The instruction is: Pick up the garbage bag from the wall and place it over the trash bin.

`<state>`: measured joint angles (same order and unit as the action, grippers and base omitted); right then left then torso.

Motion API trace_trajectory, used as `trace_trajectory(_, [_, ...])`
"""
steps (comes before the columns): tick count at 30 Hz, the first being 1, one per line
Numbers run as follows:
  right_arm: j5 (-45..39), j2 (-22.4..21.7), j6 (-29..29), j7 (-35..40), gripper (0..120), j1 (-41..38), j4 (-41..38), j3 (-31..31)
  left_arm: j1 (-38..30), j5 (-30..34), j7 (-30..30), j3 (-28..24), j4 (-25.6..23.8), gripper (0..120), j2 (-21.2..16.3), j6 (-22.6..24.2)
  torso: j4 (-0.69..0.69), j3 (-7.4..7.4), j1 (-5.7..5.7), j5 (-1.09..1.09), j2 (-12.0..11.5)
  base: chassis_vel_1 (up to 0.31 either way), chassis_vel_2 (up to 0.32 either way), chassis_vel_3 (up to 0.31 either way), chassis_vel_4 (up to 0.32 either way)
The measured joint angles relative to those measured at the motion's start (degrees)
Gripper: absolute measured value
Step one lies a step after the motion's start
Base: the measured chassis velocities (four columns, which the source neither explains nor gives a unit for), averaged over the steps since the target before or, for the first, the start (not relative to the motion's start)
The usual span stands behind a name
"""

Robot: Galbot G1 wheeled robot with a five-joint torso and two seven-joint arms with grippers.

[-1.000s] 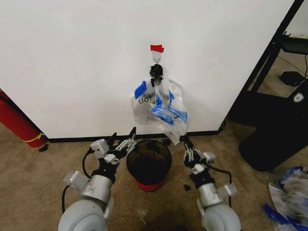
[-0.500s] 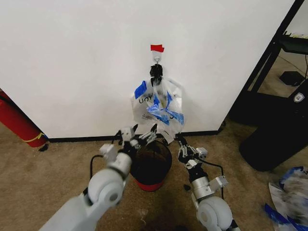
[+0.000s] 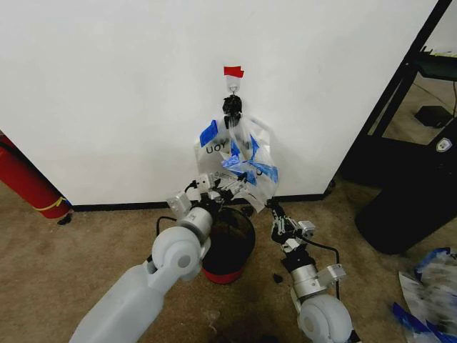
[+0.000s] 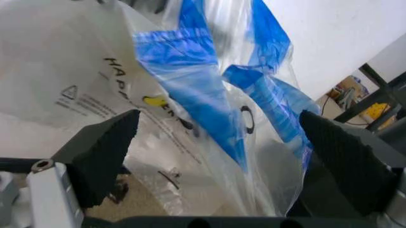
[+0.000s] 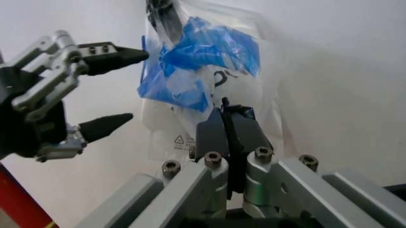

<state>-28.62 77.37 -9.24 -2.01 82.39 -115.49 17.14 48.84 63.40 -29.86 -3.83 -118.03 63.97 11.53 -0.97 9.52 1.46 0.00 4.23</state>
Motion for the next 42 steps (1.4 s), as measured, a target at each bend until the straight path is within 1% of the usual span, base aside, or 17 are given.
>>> trace_trajectory(3, [0.01,0.19,-0.15,-0.03,0,0.50,-0.03,0.39,-2.46,-0.76,-0.58,-2.11,2.22,99,1.57,-0.17,-0.02,0.00,0.00,0.00,0.00,0.000,0.000,0.000,0.000])
trace_trajectory(6, [0.00,0.61,-0.18,-0.04,0,0.90,-0.25,0.97,-3.91,0.31,-0.83,-3.04,4.32,99,2.89,-1.17,0.00,0.00,-0.01,0.00,0.00,0.000,0.000,0.000,0.000])
trace_trajectory(7, [-0.04,0.75,-0.20,-0.04,0,1.14,-0.28,1.25,-4.65,0.35,-1.03,-3.48,5.66,98,3.73,-1.71,-0.04,0.00,0.00,0.00,0.00,0.000,0.000,0.000,0.000])
trace_trajectory(10, [-0.07,0.85,-0.24,-0.04,0,1.20,-0.28,1.43,-5.46,0.58,-1.54,-4.11,7.88,94,4.30,-3.51,-0.01,0.00,-0.01,0.01,0.00,0.000,0.000,0.000,0.000])
trace_trajectory(12, [-0.07,0.89,-0.24,-0.04,0,1.15,-0.28,1.42,-5.66,0.98,-1.57,-4.27,8.58,88,4.22,-4.16,0.00,0.00,0.00,0.01,0.00,0.000,0.000,0.000,0.000])
trace_trajectory(13, [-0.08,0.97,-0.25,-0.04,0,1.07,-0.28,1.36,-5.90,1.17,-1.58,-4.35,9.29,82,4.17,-4.82,0.00,0.00,0.00,0.01,0.00,0.000,0.000,0.000,0.000])
trace_trajectory(14, [-0.08,0.97,-0.25,-0.04,0,1.07,-0.28,1.36,-5.90,1.17,-1.58,-4.35,9.29,82,4.17,-4.82,0.00,0.00,0.00,0.01,0.00,0.000,0.000,0.000,0.000])
trace_trajectory(20, [0.05,1.15,-0.31,-0.06,0,1.03,0.00,1.10,-6.16,0.97,-1.79,-4.20,9.90,56,4.19,-5.45,0.00,0.00,0.00,0.01,0.00,0.000,0.000,0.000,0.000])
trace_trajectory(22, [0.06,1.15,-0.31,-0.06,0,1.01,0.04,1.10,-6.16,0.76,-1.80,-4.29,9.88,53,4.25,-5.52,-0.01,0.00,0.00,0.01,0.00,0.000,0.000,0.000,0.000])
trace_trajectory(25, [0.20,1.19,-0.33,-0.07,0,0.91,0.14,1.07,-6.14,-0.01,-1.81,-4.43,9.84,40,4.41,-5.64,-0.01,0.00,-0.01,0.01,0.00,0.000,0.000,0.000,0.000])
trace_trajectory(26, [0.20,1.19,-0.33,-0.07,0,0.93,0.14,1.07,-6.11,-0.12,-1.82,-4.44,9.80,39,4.39,-5.65,-0.01,0.00,0.00,0.00,0.00,0.000,0.000,0.000,0.000])
trace_trajectory(27, [0.20,1.10,-0.35,-0.07,0,1.06,0.09,1.10,-6.02,-0.50,-1.84,-4.45,9.69,30,4.17,-5.65,-0.01,0.00,-0.01,0.00,0.00,0.000,0.000,0.000,0.000])
trace_trajectory(28, [0.20,1.03,-0.36,-0.07,0,1.11,0.07,1.13,-5.99,-0.64,-1.84,-4.45,9.66,27,4.02,-5.66,-0.01,0.00,-0.01,0.00,0.00,0.000,0.000,0.000,0.000])
trace_trajectory(29, [0.20,1.03,-0.36,-0.07,0,1.11,0.07,1.13,-5.99,-0.64,-1.84,-4.45,9.66,27,4.02,-5.66,-0.01,0.00,-0.01,0.00,0.00,0.000,0.000,0.000,0.000])
trace_trajectory(34, [0.14,0.80,-0.41,-0.07,0,1.15,0.06,1.32,-6.20,-0.72,-1.84,-4.23,9.53,11,3.66,-5.80,-0.01,0.00,0.00,0.00,0.00,0.000,0.000,0.000,0.000])
trace_trajectory(35, [0.13,0.80,-0.41,-0.07,0,1.10,0.05,1.32,-6.22,-0.72,-1.83,-4.23,9.40,2,3.61,-5.82,-0.01,0.00,-0.01,0.00,0.00,0.000,0.000,0.000,0.000])
trace_trajectory(42, [0.22,0.71,-0.41,-0.05,0,1.12,0.12,1.46,-5.50,-1.41,-1.75,-3.76,8.42,0,3.17,-6.05,-0.01,0.00,-0.01,-0.01,0.01,0.000,0.000,0.000,0.000])
